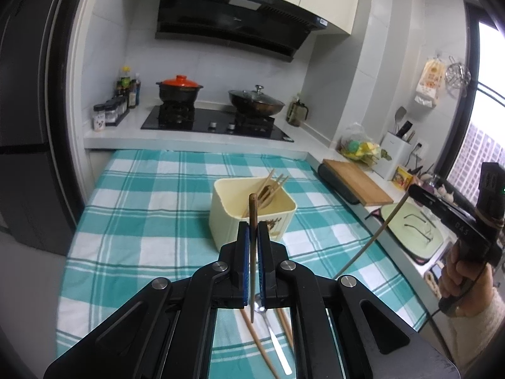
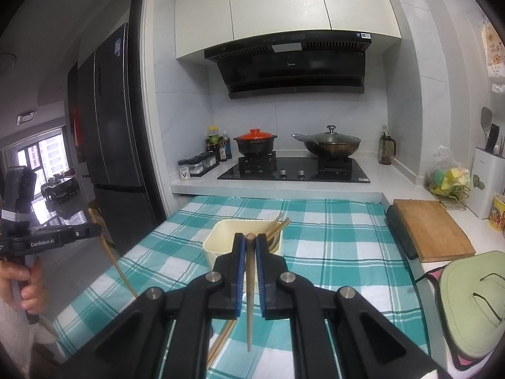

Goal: Organize utensils
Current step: 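Carry the right tool's chopstick into the cream holder while the left tool carries its own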

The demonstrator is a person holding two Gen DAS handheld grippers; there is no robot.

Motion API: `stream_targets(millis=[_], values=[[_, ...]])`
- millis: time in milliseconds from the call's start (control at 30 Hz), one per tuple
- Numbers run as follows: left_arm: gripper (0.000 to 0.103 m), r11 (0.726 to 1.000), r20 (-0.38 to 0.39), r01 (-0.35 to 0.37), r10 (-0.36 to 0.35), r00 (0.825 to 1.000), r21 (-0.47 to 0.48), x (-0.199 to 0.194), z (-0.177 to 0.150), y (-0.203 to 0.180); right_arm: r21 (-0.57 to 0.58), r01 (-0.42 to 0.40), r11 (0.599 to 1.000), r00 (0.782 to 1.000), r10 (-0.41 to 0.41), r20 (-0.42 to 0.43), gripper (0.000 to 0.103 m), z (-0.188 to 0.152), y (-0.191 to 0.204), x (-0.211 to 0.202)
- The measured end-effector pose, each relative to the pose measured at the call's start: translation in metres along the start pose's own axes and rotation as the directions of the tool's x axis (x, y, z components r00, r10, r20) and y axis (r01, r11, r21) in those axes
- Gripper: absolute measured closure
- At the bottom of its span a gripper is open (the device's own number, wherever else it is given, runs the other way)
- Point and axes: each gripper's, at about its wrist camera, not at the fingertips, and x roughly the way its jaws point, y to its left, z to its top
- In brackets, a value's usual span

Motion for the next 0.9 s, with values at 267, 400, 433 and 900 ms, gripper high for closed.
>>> stream_targets(millis=[267,400,433,900], values=[[0.1,0.999,0.054,0.034,-0.033,0.998,-0.012,0.0,0.047,0.001,-0.011,0.008,1.0,0.999,-0.008,0.033,0.096,0.035,-0.006,0.012],[0.1,1.0,0.11,0.013,-0.014,0.994,0.006,0.006,0.081,-0.003,-0.017,0.011,1.0,0.997,-0.009,0.076,0.096,0.064,-0.007,0.02],[0.1,1.0,0.121,0.009,-0.01,0.993,0.008,0.011,0.089,-0.005,-0.019,0.011,1.0,0.996,-0.009,0.089,0.096,0.071,-0.007,0.023],[0.1,0.997,0.001,-0.071,0.071,0.998,0.025,0.155,0.112,-0.007,0.049,-0.025,0.998,1.0,0.025,0.013,0.096,0.093,-0.024,0.153]])
